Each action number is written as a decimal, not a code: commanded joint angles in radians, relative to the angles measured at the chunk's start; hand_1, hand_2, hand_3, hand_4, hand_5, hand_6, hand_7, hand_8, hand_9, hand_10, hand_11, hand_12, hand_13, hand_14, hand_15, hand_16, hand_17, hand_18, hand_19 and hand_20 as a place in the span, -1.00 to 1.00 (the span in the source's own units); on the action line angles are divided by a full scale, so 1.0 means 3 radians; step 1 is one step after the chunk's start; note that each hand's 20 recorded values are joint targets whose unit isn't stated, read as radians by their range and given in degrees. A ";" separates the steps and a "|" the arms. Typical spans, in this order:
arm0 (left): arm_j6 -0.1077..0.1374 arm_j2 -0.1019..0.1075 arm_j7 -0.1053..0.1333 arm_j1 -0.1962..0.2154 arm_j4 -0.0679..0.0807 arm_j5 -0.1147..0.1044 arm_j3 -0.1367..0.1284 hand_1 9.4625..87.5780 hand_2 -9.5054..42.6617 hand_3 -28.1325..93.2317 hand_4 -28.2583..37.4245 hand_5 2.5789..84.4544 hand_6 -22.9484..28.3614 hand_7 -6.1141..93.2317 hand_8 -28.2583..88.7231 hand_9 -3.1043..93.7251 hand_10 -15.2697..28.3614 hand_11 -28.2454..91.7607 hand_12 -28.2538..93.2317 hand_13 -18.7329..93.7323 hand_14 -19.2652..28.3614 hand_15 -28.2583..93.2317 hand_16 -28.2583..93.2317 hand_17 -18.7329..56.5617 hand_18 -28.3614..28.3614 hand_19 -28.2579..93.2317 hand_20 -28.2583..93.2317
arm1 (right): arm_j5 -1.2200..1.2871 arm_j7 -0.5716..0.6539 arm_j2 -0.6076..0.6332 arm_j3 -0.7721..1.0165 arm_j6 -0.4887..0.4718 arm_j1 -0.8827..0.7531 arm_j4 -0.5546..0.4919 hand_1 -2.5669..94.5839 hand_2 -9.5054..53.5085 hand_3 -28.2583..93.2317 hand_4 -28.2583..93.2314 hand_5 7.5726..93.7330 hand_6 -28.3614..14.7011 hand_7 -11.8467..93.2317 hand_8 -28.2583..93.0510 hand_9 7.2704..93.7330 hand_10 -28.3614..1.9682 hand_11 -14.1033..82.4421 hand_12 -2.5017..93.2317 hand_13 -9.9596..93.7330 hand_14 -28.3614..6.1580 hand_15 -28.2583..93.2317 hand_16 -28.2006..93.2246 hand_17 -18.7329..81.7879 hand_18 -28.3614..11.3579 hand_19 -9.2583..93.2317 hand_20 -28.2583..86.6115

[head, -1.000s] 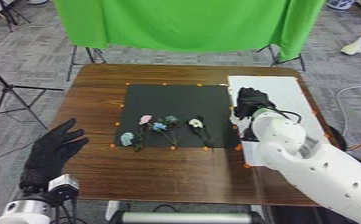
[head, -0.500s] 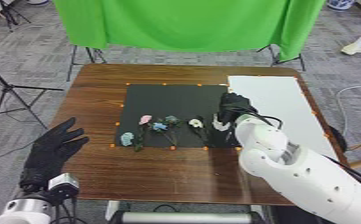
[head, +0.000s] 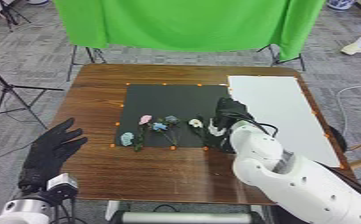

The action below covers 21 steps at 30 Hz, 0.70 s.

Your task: Arrange flowers

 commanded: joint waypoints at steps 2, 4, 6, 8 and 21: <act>-0.0036 -0.0034 -0.0049 0.0057 -0.0004 0.0017 -0.0026 -0.63 -0.44 0.80 -0.79 -0.15 0.30 -0.59 -0.68 -0.19 0.65 -0.02 -0.38 -0.17 0.97 0.41 -0.72 -0.80 0.83 0.41 -0.49 | -0.0015 0.0135 -0.0048 0.0210 -0.0063 -0.0326 -0.0172 0.04 -1.00 0.84 -1.00 0.39 0.11 -0.01 -0.62 0.71 0.18 -0.29 -0.28 0.74 0.44 0.73 -0.30 0.08 -0.72 1.00 -0.12; -0.0043 -0.0039 -0.0058 0.0057 -0.0001 0.0018 -0.0024 -0.63 -0.44 0.80 -0.79 -0.15 0.30 -0.59 -0.68 -0.19 0.64 -0.02 -0.38 -0.17 0.97 0.41 -0.72 -0.80 0.83 0.41 -0.49 | 0.0003 0.0188 -0.0063 0.0211 -0.0039 -0.0347 -0.0185 0.01 -1.00 0.85 -1.00 0.36 0.09 -0.08 -0.61 0.66 0.12 -0.23 -0.33 0.72 0.40 0.74 -0.31 0.07 -0.74 1.00 -0.11; -0.0054 -0.0044 -0.0072 0.0054 0.0001 0.0022 -0.0023 -0.63 -0.44 0.80 -0.79 -0.15 0.30 -0.58 -0.68 -0.19 0.64 -0.02 -0.38 -0.17 0.97 0.41 -0.72 -0.80 0.83 0.41 -0.49 | -0.0004 0.0231 -0.0057 0.0163 0.0062 -0.0347 -0.0186 -0.07 -1.00 0.89 -1.00 0.31 0.08 -0.21 -0.76 0.56 -0.03 -0.10 -0.47 0.70 0.36 0.75 -0.33 0.06 -0.77 1.00 -0.11; -0.0052 -0.0040 -0.0076 0.0054 0.0000 0.0019 -0.0019 -0.63 -0.44 0.80 -0.79 -0.15 0.30 -0.59 -0.68 -0.19 0.64 -0.02 -0.38 -0.17 0.97 0.41 -0.73 -0.80 0.83 0.41 -0.49 | -0.0002 0.0232 -0.0077 0.0174 0.0055 -0.0367 -0.0190 -0.13 -1.00 0.93 -1.00 0.26 0.04 -0.26 -0.80 0.49 -0.17 0.00 -0.56 0.68 0.33 0.75 -0.33 0.05 -0.79 1.00 -0.11; -0.0083 -0.0045 -0.0116 0.0037 0.0007 0.0036 -0.0006 -0.63 -0.44 0.80 -0.79 -0.15 0.30 -0.59 -0.68 -0.19 0.65 -0.02 -0.38 -0.17 0.97 0.41 -0.73 -0.80 0.83 0.41 -0.49 | -0.0101 0.0379 -0.0013 0.0080 0.0293 -0.0366 -0.0214 -0.23 -1.00 0.94 -1.00 0.13 -0.13 -0.32 -0.79 0.26 -0.45 0.03 -0.65 0.58 0.20 0.78 -0.36 0.04 -0.84 1.00 -0.07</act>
